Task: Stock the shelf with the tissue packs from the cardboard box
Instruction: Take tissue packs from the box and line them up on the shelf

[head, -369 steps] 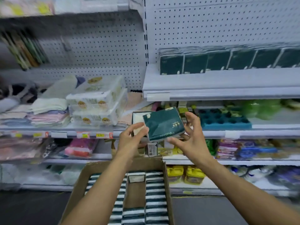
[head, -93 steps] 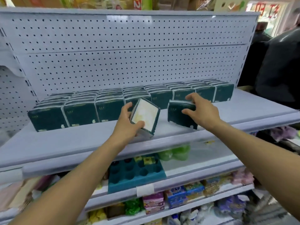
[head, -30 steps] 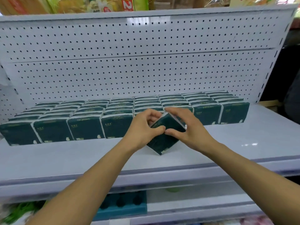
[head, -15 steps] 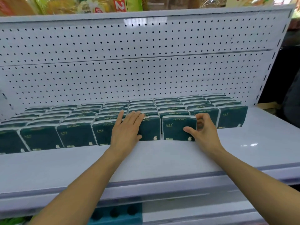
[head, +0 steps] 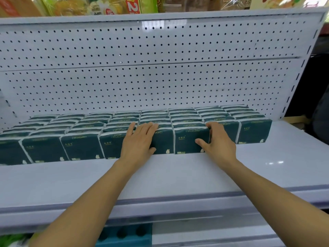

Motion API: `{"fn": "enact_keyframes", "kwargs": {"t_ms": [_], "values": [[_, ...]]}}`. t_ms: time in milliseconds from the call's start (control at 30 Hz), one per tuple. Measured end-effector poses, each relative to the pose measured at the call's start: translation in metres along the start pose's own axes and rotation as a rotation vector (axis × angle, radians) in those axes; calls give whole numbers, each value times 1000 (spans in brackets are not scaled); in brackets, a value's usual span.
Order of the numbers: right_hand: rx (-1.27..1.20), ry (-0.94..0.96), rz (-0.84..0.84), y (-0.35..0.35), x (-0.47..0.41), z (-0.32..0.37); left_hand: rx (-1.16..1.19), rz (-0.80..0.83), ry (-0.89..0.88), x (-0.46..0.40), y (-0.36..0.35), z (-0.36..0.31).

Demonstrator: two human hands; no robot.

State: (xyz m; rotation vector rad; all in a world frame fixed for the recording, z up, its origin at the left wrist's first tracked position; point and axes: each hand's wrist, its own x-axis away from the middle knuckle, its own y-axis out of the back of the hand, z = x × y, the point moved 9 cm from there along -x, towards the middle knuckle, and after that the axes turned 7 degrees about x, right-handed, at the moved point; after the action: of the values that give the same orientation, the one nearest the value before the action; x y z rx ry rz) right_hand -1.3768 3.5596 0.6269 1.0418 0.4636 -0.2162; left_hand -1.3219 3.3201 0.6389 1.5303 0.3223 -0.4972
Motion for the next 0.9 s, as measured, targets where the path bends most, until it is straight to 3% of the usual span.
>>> {"fn": "enact_keyframes", "kwargs": {"t_ms": [67,233,400,767,900], "values": [[97,47,-57,10,4,6,58,-18,41,3,10,-1],[49,284,-239,39,33,39,175,-242,78,38,56,-14],[-9,437,-228,38,83,78,175,-340,99,100,79,-18],[-14,803,-73,-15,240,214,72,-179,244,284,89,64],[35,832,25,-54,309,278,38,-87,342,370,91,116]]}}
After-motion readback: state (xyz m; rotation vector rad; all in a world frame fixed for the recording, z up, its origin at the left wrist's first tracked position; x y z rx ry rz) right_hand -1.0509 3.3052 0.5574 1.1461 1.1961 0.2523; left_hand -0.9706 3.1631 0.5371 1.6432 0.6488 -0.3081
